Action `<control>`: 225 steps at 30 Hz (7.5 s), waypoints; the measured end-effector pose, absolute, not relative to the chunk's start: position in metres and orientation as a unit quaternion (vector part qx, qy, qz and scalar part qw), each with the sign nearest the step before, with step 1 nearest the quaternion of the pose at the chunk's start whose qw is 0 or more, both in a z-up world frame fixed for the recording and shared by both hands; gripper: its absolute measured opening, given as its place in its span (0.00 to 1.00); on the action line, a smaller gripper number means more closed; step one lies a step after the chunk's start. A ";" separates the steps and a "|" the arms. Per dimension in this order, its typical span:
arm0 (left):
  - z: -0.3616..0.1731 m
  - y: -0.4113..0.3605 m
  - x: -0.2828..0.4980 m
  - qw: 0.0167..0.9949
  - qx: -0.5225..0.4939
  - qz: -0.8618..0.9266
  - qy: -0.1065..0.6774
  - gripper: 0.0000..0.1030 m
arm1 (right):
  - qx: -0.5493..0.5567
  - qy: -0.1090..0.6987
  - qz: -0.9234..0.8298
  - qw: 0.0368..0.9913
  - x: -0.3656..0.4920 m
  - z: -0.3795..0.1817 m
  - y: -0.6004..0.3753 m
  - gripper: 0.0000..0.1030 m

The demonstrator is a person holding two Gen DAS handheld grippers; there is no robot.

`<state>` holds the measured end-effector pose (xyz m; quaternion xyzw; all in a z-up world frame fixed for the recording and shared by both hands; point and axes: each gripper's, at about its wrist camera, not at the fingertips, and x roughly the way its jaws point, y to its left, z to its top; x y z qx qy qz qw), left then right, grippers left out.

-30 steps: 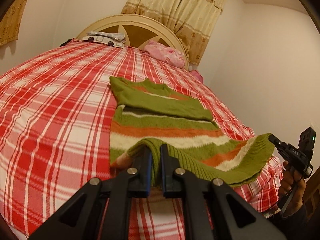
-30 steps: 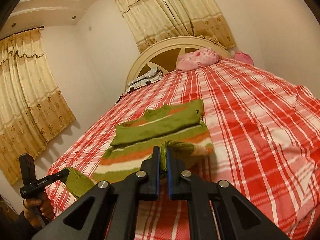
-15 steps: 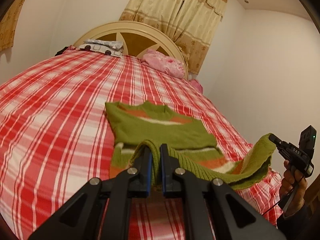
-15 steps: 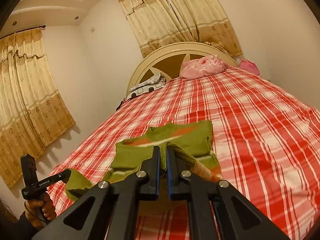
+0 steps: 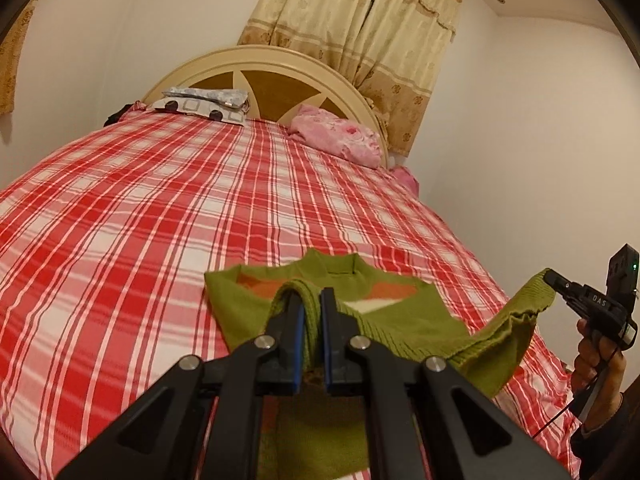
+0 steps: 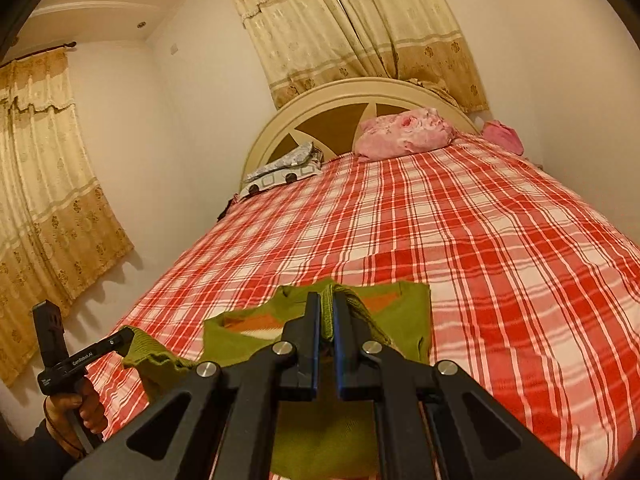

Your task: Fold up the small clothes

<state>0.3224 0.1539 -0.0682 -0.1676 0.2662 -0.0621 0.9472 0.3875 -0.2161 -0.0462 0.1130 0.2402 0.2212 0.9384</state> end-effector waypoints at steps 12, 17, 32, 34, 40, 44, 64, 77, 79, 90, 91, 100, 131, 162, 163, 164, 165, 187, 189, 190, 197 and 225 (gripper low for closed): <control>-0.113 0.176 0.432 0.933 -0.151 -0.039 0.324 0.07 | 0.098 0.293 0.198 0.930 0.518 -0.082 -0.190 0.04; -0.134 0.179 0.464 0.927 -0.146 -0.025 0.344 0.07 | 0.091 0.333 0.176 0.922 0.576 -0.116 -0.181 0.04; -0.138 0.179 0.404 0.933 -0.118 0.016 0.340 0.57 | 0.067 0.392 0.155 0.904 0.601 -0.167 -0.191 0.68; -0.140 0.175 0.390 0.932 -0.113 0.016 0.344 0.57 | 0.076 0.393 0.161 0.902 0.587 -0.165 -0.201 0.68; -0.167 0.172 0.359 0.916 -0.133 0.018 0.379 0.55 | 0.061 0.414 0.160 0.894 0.527 -0.175 -0.224 0.68; -0.176 0.171 0.341 0.906 -0.179 0.000 0.383 0.46 | 0.068 0.428 0.158 0.887 0.492 -0.186 -0.238 0.68; -0.157 0.160 0.318 0.916 -0.196 -0.015 0.350 0.05 | 0.054 0.415 0.181 0.890 0.458 -0.191 -0.228 0.06; -0.189 0.171 0.318 0.898 -0.216 0.015 0.383 0.28 | 0.050 0.435 0.159 0.885 0.449 -0.211 -0.239 0.06; -0.187 0.173 0.314 0.902 -0.201 0.028 0.382 0.38 | 0.054 0.437 0.157 0.884 0.448 -0.209 -0.240 0.06; -0.193 0.176 0.312 0.909 -0.177 0.065 0.372 0.67 | -0.009 0.362 0.175 0.916 0.447 -0.155 -0.189 0.69; -0.194 0.176 0.312 0.909 -0.175 0.068 0.373 0.71 | -0.013 0.361 0.191 0.913 0.449 -0.154 -0.180 0.69; -0.200 0.184 0.308 0.905 -0.202 0.058 0.369 0.75 | 0.012 0.430 0.195 0.882 0.491 -0.211 -0.176 0.67; -0.166 0.242 0.280 0.915 -0.154 0.121 0.353 0.84 | -0.180 0.337 0.300 0.874 0.377 -0.174 0.010 0.68; -0.181 0.245 0.350 0.910 -0.086 0.073 0.398 0.84 | -0.331 0.266 0.344 0.838 0.317 -0.229 0.126 0.67; -0.181 0.245 0.352 0.911 -0.093 0.064 0.397 0.84 | -0.331 0.265 0.345 0.838 0.317 -0.230 0.126 0.64; -0.180 0.246 0.355 0.911 -0.102 0.055 0.395 0.84 | -0.330 0.263 0.346 0.837 0.316 -0.230 0.126 0.63; -0.180 0.247 0.359 0.912 -0.112 0.045 0.392 0.84 | -0.331 0.261 0.347 0.838 0.315 -0.230 0.126 0.62; -0.184 0.220 0.438 0.905 -0.189 -0.077 0.374 0.81 | -0.345 0.261 0.349 0.832 0.312 -0.231 0.135 0.38; -0.187 0.219 0.445 0.900 -0.198 -0.080 0.381 0.73 | -0.338 0.268 0.355 0.830 0.315 -0.231 0.133 0.38; -0.190 0.220 0.449 0.895 -0.207 -0.085 0.386 0.66 | -0.335 0.271 0.357 0.829 0.317 -0.230 0.132 0.38; -0.201 0.234 0.457 0.866 -0.284 -0.121 0.393 0.16 | -0.320 0.265 0.376 0.828 0.317 -0.220 0.125 0.09; -0.113 0.141 0.490 0.885 -0.266 -0.168 0.344 0.12 | -0.086 0.277 0.325 0.900 0.380 -0.145 -0.042 0.07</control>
